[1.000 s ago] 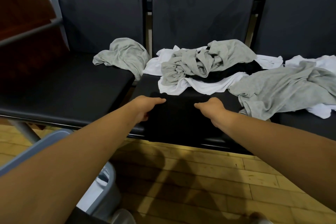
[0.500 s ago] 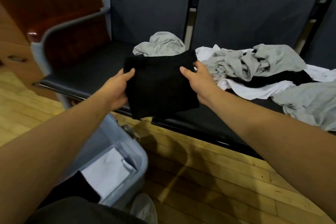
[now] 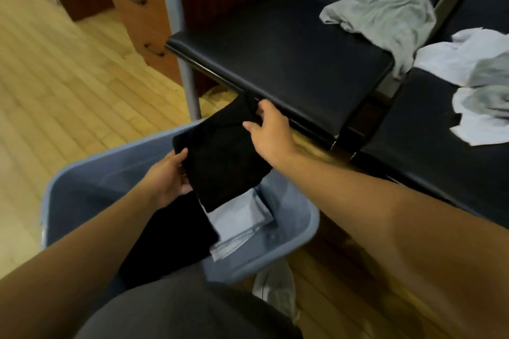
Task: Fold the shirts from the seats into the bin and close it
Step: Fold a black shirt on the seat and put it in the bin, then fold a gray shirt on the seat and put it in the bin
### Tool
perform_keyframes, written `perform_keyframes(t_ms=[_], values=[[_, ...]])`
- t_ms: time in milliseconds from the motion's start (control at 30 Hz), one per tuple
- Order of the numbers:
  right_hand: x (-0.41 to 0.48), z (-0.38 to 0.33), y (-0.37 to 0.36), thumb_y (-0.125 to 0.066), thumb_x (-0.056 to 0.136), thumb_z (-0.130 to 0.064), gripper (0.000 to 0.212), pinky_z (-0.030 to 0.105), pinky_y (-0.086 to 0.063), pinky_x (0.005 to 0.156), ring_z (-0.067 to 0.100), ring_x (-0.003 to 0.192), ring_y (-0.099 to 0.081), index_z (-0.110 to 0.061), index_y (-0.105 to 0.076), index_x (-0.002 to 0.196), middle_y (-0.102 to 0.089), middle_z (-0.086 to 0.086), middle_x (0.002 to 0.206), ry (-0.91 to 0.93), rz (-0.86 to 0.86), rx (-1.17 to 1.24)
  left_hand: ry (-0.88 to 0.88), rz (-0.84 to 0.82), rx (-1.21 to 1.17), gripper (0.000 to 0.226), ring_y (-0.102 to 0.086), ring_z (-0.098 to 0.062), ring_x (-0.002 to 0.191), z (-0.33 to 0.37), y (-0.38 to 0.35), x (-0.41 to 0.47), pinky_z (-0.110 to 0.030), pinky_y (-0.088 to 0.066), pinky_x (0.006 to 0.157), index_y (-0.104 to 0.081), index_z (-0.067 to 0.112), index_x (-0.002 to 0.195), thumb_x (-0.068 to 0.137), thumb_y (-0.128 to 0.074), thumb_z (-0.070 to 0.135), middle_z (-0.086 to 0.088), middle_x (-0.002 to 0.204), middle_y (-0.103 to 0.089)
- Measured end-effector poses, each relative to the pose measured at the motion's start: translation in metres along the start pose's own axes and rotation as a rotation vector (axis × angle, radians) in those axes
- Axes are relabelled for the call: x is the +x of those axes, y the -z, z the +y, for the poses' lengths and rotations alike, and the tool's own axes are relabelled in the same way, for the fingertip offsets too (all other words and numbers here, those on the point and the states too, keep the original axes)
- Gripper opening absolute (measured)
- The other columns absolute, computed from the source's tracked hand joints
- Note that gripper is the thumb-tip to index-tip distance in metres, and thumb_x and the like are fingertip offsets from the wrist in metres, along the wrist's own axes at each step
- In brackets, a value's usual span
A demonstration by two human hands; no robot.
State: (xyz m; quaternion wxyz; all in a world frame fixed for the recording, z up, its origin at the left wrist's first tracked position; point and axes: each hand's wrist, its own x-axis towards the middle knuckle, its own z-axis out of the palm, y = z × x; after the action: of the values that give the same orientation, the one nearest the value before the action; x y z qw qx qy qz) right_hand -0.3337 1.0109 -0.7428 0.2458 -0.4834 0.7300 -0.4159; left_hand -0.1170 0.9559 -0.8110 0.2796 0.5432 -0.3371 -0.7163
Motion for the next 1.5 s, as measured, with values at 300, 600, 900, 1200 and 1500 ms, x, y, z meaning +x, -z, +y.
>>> perform_keyframes(t_ms=[300, 600, 900, 1200, 1500], values=[[-0.005, 0.087, -0.079, -0.060, 0.094, -0.005, 0.035, 0.034, -0.046, 0.094, 0.031, 0.120, -0.056, -0.004, -0.054, 0.129, -0.058, 0.014, 0.133, -0.317, -0.272, -0.276, 0.144, 0.116, 0.030, 0.030, -0.065, -0.028, 0.111, -0.086, 0.042, 0.043, -0.043, -0.056, 0.078, -0.059, 0.025, 0.133, 0.106, -0.048, 0.031, -0.006, 0.129, -0.066], [0.001, 0.127, -0.109, -0.057, 0.093, -0.002, 0.045, 0.039, -0.045, 0.103, 0.035, 0.124, -0.054, -0.002, -0.047, 0.137, -0.055, 0.019, 0.136, -0.422, -0.299, -0.414, 0.241, 0.125, 0.057, 0.030, -0.066, -0.024, 0.103, -0.132, 0.034, 0.072, -0.042, -0.055, 0.079, -0.054, 0.019, 0.132, 0.106, -0.047, 0.031, -0.005, 0.120, -0.067], [0.006, 0.098, -0.078, -0.055, 0.095, -0.019, 0.019, 0.034, -0.050, 0.086, 0.033, 0.102, -0.062, -0.007, -0.061, 0.108, -0.060, 0.015, 0.103, -0.411, -0.408, -0.398, 0.169, 0.143, 0.473, 0.030, -0.061, -0.028, 0.090, -0.072, 0.032, 0.059, -0.039, -0.049, 0.082, -0.055, 0.007, 0.109, 0.101, -0.056, 0.035, -0.014, 0.100, -0.062], [0.049, -0.040, 0.033, -0.057, 0.089, -0.011, 0.004, 0.033, -0.050, 0.064, 0.023, 0.076, -0.055, -0.014, -0.060, 0.087, -0.054, 0.013, 0.080, -0.162, -0.272, -0.049, -0.193, 0.035, 0.634, 0.015, -0.066, -0.023, 0.077, 0.120, -0.065, -0.021, -0.032, -0.054, 0.074, -0.062, 0.007, 0.099, 0.102, -0.050, 0.017, -0.010, 0.087, -0.069], [0.047, -0.046, 0.247, -0.063, 0.087, -0.016, 0.016, 0.035, -0.051, 0.068, 0.024, 0.076, -0.061, 0.000, -0.067, 0.087, -0.064, 0.015, 0.083, -0.118, 0.112, -0.211, -0.507, -0.096, 0.862, 0.017, -0.068, -0.021, 0.083, 0.191, -0.240, -0.076, -0.036, -0.055, 0.083, -0.065, 0.009, 0.107, 0.100, -0.053, 0.019, -0.007, 0.089, -0.071]])
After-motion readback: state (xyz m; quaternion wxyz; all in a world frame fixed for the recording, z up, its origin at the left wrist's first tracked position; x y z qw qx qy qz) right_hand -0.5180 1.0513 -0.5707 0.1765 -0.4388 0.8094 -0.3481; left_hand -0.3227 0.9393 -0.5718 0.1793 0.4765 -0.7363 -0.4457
